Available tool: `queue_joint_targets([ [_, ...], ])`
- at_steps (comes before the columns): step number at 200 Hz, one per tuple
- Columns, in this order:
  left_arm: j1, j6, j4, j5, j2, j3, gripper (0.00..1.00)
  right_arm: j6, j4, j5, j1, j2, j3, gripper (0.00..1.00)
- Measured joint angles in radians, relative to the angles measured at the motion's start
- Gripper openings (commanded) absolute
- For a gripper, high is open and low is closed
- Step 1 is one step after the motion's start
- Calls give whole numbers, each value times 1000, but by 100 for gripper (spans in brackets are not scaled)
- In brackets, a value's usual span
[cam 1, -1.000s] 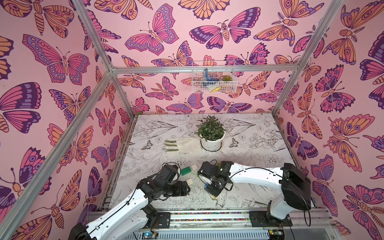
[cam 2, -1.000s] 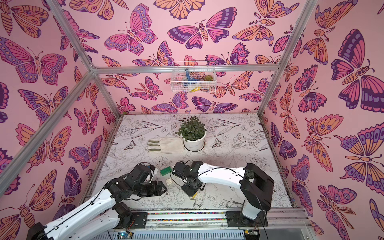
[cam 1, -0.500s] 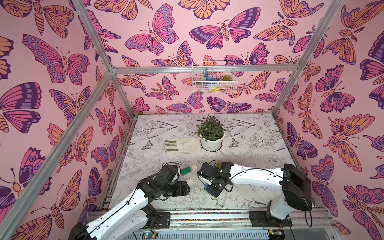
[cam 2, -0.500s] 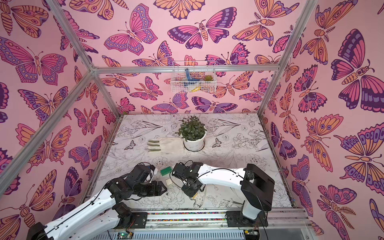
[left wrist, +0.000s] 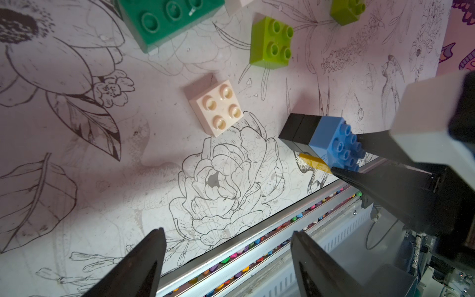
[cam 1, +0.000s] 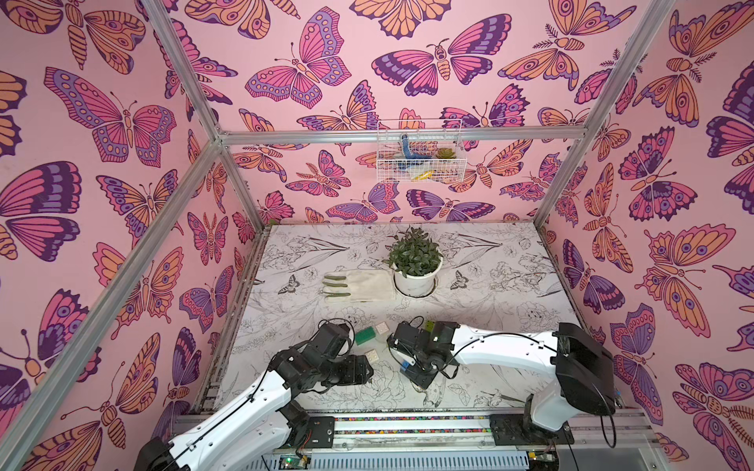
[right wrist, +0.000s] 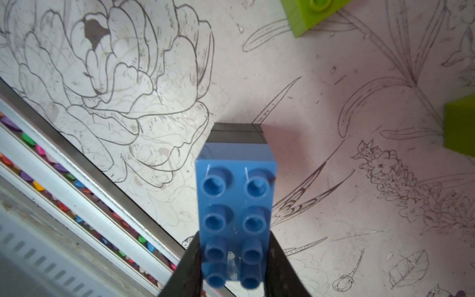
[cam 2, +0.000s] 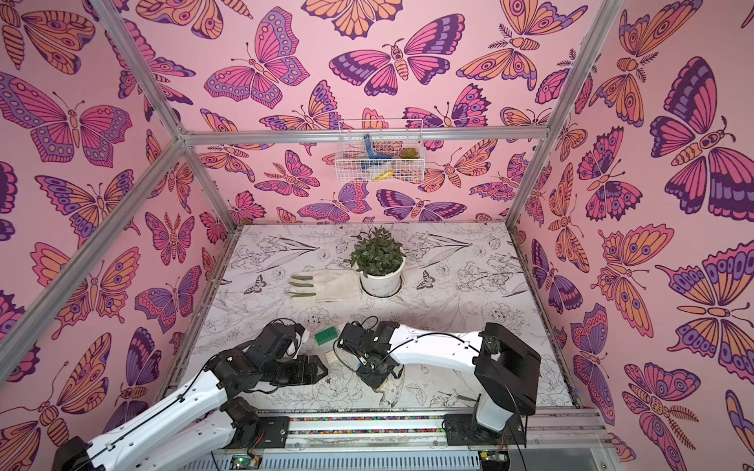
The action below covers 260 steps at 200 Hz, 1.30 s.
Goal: Assemble a giraffe with lego
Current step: Assemble the lego brick with the lego brick.
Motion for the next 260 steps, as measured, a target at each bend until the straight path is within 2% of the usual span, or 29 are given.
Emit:
queue_joint_targets([
  [48, 0, 0, 0, 0, 0, 0, 82, 3, 18, 0, 0, -11, -16, 18],
  [110, 0, 0, -1, 0, 2, 8, 83, 1, 26, 5, 2, -20, -22, 37],
  [167, 0, 0, -1, 0, 2, 13, 83, -3, 73, 40, 7, -43, -56, 69],
  [186, 0, 0, -2, 0, 1, 14, 83, -4, 85, 62, 7, -87, -56, 75],
  [231, 0, -18, -27, -29, 12, 63, 83, 52, 54, 101, 7, -232, -56, 75],
  [260, 0, -58, -60, -88, 127, 173, 84, 183, 16, 85, 8, -413, -117, 74],
])
